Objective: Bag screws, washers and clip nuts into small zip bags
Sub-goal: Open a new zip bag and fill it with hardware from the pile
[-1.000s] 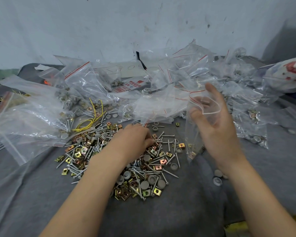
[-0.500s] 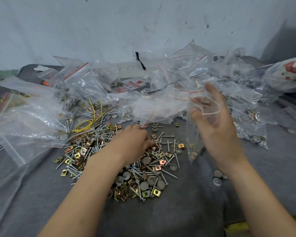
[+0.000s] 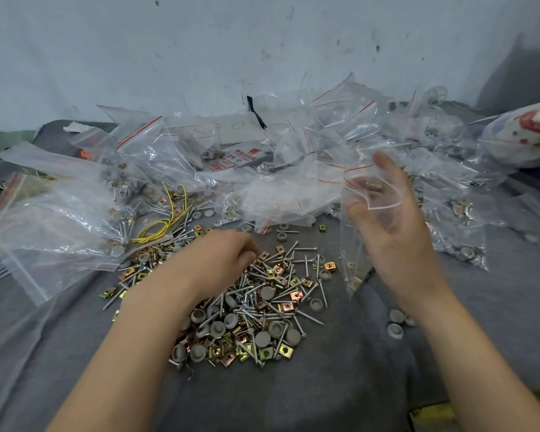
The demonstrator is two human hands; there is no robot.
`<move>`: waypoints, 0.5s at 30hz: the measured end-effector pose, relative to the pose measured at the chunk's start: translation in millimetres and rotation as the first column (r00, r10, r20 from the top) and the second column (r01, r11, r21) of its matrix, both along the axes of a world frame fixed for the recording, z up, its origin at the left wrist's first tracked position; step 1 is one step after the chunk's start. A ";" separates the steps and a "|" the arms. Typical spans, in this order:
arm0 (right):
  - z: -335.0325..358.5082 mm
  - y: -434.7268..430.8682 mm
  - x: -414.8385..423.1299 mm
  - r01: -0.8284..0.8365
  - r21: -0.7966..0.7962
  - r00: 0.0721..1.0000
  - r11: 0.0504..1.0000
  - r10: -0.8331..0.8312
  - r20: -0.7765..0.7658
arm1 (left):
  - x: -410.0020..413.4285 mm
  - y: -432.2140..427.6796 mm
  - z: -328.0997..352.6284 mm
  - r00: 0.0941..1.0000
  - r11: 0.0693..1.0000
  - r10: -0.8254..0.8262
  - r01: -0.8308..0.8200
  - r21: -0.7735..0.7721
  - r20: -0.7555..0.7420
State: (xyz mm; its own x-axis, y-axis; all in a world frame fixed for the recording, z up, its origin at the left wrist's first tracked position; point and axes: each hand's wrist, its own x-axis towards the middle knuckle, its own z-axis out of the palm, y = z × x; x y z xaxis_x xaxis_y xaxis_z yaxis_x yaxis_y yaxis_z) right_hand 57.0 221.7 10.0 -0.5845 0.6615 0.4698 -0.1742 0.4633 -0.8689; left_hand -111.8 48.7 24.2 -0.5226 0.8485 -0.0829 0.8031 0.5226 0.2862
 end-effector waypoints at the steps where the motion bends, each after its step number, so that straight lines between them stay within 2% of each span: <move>1: -0.7 0.6 -0.1 0.000 0.002 1.000 1.000 0.000 0.006 | 1.1 -1.4 1.2 1.000 1.000 -0.004 0.004 0.014 0.002; 8: -5.5 1.4 -6.3 -0.004 0.036 1.000 0.999 0.004 0.001 | 21.3 -7.1 9.0 0.982 0.981 -0.174 0.167 0.100 0.072; 15: -7.6 2.4 -9.1 -0.011 0.044 1.000 0.999 0.012 -0.027 | 55.7 14.2 -4.9 0.942 0.942 -0.332 0.334 0.034 -0.057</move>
